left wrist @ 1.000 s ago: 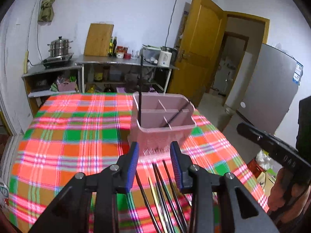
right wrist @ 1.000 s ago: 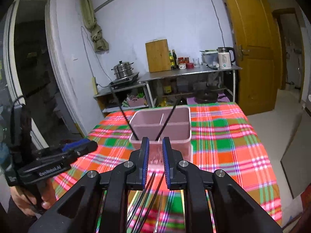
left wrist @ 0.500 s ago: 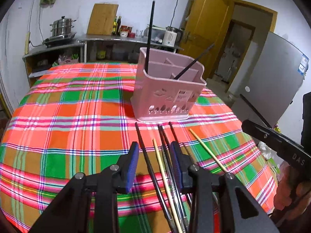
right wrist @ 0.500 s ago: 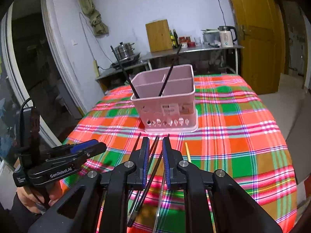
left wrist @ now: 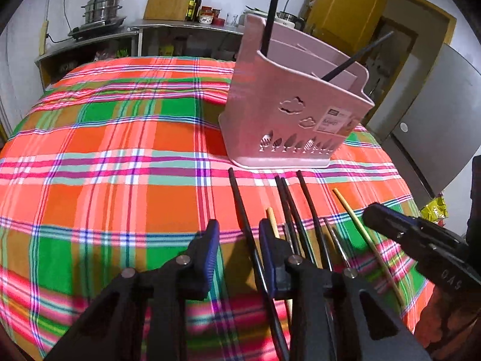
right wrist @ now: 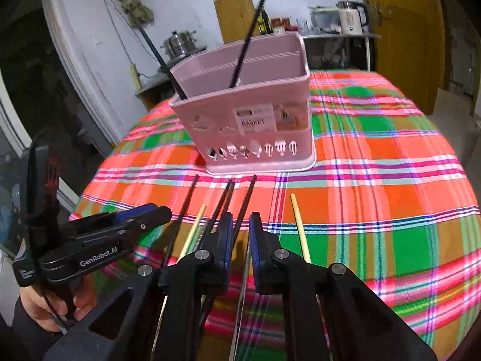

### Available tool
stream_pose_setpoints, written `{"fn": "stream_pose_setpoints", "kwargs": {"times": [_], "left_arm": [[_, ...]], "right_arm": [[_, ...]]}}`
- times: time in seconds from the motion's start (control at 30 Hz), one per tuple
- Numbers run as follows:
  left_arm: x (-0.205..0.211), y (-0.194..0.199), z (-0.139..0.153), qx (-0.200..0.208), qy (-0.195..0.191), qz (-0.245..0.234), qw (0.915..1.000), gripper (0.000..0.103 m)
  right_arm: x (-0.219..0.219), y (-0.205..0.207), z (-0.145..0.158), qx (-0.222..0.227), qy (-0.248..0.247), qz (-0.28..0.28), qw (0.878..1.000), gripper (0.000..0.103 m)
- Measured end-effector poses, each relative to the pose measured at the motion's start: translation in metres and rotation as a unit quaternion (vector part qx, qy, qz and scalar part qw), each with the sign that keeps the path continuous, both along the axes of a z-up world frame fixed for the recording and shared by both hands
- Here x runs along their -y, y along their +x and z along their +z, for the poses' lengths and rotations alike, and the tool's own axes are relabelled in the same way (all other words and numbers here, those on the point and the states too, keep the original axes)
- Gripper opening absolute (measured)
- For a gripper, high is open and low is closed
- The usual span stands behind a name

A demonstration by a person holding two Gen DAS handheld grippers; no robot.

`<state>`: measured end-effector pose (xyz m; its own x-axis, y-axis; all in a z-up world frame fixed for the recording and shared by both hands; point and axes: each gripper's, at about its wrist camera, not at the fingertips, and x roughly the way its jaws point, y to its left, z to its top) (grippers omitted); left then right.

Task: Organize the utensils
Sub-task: 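Lower both tools to the row and grasp another black chopstick with each, then raise both held chopsticks over the pink basket and release them inside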

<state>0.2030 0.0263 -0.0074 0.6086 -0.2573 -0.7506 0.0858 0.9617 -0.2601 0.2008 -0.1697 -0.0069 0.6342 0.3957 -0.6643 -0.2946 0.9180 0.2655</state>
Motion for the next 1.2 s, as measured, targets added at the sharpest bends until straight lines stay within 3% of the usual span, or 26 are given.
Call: {"fn": "stream_pose_setpoints", "kwargs": {"times": [0.23, 0.57, 0.9, 1.2], "left_arm": [[0.006, 0.018, -0.011, -0.018, 0.01, -0.007, 0.9998, 0.021], [0.008, 0.024, -0.013, -0.013, 0.035, -0.005, 0.9993, 0.011], [0.014, 0.023, -0.009, -0.01, 0.055, -0.009, 0.9984, 0.008], [0.014, 0.009, 0.008, 0.005, 0.056, -0.015, 0.9983, 0.005]], "right_arm": [[-0.018, 0.027, -0.013, -0.02, -0.013, 0.005, 1.0, 0.011], [-0.03, 0.054, -0.031, -0.043, -0.037, 0.003, 0.998, 0.009], [-0.033, 0.052, -0.027, -0.036, -0.043, 0.002, 0.998, 0.008], [-0.027, 0.037, 0.0, -0.005, -0.025, 0.006, 1.0, 0.007]]}}
